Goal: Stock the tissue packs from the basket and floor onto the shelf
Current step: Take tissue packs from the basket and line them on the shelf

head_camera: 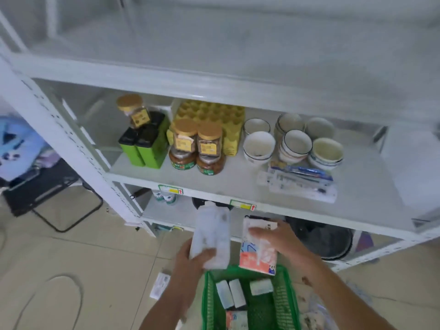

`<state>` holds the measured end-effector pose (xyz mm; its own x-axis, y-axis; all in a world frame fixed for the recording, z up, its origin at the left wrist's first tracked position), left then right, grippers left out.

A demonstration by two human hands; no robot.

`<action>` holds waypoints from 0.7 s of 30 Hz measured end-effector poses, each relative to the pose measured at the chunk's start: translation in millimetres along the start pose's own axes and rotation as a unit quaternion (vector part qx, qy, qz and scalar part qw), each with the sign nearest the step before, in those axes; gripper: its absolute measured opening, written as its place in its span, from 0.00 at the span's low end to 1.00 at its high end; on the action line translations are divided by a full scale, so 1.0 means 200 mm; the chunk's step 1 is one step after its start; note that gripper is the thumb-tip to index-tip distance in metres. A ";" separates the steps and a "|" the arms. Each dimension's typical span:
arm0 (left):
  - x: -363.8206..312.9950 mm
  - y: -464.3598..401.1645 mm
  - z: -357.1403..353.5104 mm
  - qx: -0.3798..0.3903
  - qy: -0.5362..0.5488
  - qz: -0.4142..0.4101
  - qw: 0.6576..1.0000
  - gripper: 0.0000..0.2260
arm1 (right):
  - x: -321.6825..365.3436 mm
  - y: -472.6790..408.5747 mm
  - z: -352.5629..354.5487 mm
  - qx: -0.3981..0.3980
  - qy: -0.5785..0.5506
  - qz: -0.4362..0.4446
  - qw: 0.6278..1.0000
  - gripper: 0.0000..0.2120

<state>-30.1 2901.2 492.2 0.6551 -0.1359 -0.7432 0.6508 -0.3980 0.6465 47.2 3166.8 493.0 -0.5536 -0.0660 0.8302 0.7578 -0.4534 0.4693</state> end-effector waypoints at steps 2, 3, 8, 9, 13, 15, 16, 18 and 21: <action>-0.14 0.06 -0.01 -0.002 0.000 -0.007 1.000 0.20 | 0.16 0.07 0.08 -0.018 -0.012 0.008 1.000 0.27; -0.22 0.09 -0.01 0.001 0.001 -0.013 1.000 0.20 | 0.26 0.11 0.11 -0.024 -0.016 0.013 0.999 0.27; -0.55 0.23 -0.10 0.020 0.018 -0.054 0.998 0.17 | 0.61 0.22 0.22 -0.033 -0.021 0.060 0.997 0.29; -0.60 0.26 -0.12 0.026 0.024 -0.063 0.997 0.16 | 0.67 0.24 0.23 -0.032 -0.028 0.068 0.997 0.27; -0.80 0.37 -0.17 0.030 0.066 -0.094 0.993 0.19 | 0.87 0.26 0.28 -0.028 -0.049 0.090 0.994 0.25; -0.88 0.41 -0.19 0.036 0.070 -0.111 0.991 0.19 | 0.95 0.27 0.29 -0.020 -0.053 0.098 0.994 0.27; -0.91 0.42 -0.19 0.042 0.070 -0.117 0.990 0.19 | 0.99 0.28 0.29 -0.019 -0.058 0.102 0.993 0.27; -0.98 0.44 -0.19 0.057 0.071 -0.126 0.988 0.18 | 1.06 0.29 0.30 -0.022 -0.064 0.111 0.991 0.28; -1.09 0.45 -0.16 0.064 0.070 -0.136 0.986 0.18 | 1.16 0.31 0.27 -0.016 -0.061 0.124 0.990 0.27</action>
<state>-102.6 2923.5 716.7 0.5149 0.1146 -0.8495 0.7617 -0.5158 0.3921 -16.5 3171.5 731.4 -0.3040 -0.0718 0.9500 0.8525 -0.4655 0.2376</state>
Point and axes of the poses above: each hand's wrist, its own y-axis away from the middle knuckle, its own z-axis out of the back of the hand, x = y × z, the point moved 8 cm from there along -y, towards the middle knuckle, and after that the axes turned 8 degrees about z, right-handed, at the moved point
